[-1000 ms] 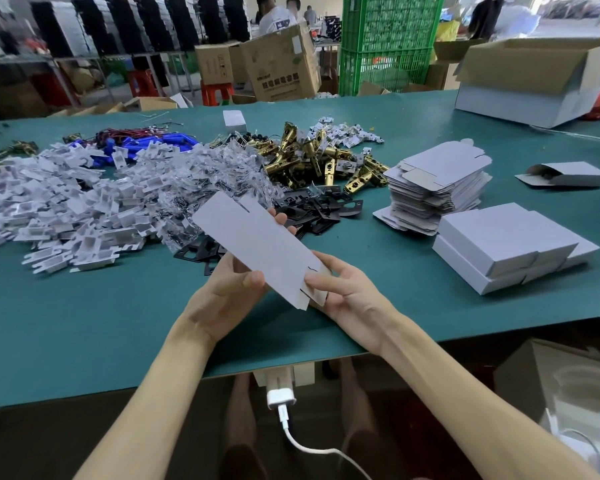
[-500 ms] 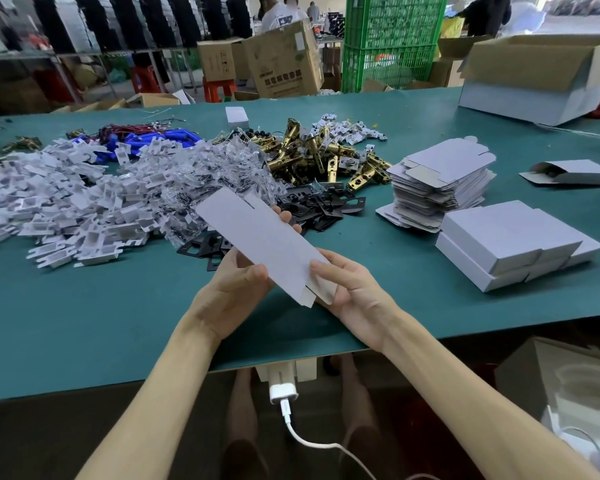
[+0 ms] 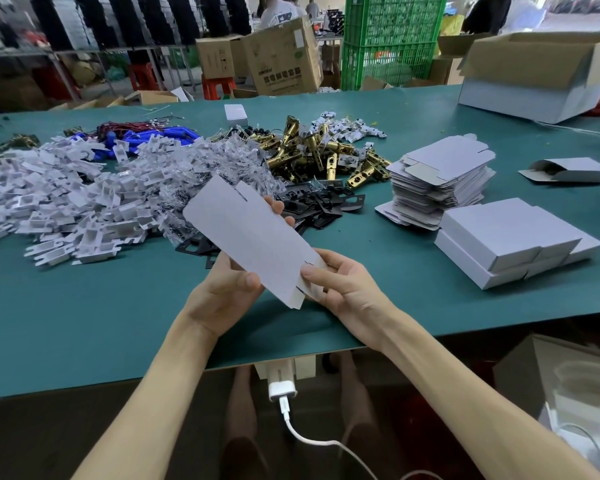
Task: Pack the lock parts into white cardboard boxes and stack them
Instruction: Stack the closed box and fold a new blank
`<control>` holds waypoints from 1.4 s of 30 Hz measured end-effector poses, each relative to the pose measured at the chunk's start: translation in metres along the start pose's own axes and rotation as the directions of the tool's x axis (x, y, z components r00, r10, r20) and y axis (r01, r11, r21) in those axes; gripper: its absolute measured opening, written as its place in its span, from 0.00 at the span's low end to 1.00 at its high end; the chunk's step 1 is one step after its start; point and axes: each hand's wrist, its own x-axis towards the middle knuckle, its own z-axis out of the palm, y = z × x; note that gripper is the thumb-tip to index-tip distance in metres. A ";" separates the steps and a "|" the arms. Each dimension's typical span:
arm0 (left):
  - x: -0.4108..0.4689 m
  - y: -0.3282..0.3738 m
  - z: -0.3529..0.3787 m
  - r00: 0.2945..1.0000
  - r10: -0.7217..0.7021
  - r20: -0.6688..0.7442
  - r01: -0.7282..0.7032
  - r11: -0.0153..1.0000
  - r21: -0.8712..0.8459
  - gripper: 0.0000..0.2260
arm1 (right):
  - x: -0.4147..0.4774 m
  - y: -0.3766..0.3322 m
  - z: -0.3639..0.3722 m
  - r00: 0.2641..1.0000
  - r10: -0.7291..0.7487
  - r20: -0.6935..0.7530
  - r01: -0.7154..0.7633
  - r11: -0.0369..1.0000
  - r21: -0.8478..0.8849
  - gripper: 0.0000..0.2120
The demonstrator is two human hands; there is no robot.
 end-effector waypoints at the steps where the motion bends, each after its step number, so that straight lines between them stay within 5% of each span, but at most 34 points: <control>1: 0.000 0.000 0.000 1.000 0.008 -0.003 -0.008 1.000 -0.008 0.43 | 0.000 -0.001 0.000 1.000 0.004 0.003 -0.004 1.000 -0.001 0.20; 17: 0.001 0.007 0.013 0.999 -0.034 -0.013 0.032 0.994 -0.108 0.39 | -0.002 0.003 0.002 0.998 -0.029 -0.050 0.026 0.998 -0.049 0.19; 31: 0.000 0.003 0.010 0.969 -0.153 -0.192 0.116 0.974 -0.195 0.50 | 0.000 0.008 0.006 0.990 -0.125 -0.071 0.108 0.971 -0.213 0.29; 35: 0.002 -0.001 0.008 0.951 -0.183 -0.250 0.132 0.969 -0.206 0.35 | -0.001 0.010 0.005 0.978 -0.181 -0.101 0.145 0.945 -0.292 0.27; 42: 0.004 -0.007 0.006 0.819 -0.306 -0.485 0.164 0.935 -0.314 0.26 | -0.001 0.009 0.002 0.988 -0.151 0.019 0.150 0.950 -0.275 0.20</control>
